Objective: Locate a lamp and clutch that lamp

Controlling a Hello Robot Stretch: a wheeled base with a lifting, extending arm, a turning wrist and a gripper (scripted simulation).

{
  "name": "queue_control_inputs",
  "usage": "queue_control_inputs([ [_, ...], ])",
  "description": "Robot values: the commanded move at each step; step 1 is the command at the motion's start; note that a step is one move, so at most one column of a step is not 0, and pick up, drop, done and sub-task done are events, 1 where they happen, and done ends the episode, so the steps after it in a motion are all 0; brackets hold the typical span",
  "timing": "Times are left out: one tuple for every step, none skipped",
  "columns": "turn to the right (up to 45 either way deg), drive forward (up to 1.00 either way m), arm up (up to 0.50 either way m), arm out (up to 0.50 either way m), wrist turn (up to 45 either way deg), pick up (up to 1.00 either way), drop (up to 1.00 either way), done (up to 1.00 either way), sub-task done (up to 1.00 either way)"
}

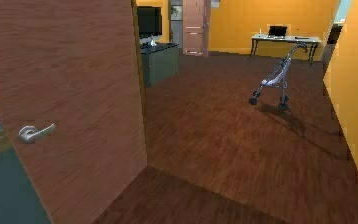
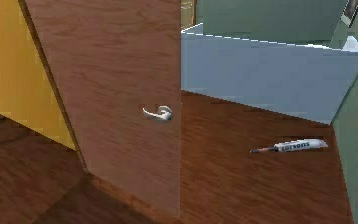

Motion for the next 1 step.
queue_control_inputs([
  [12.0,0.0,0.0,0.0,0.0,0.0,0.0,0.0,0.0],
])
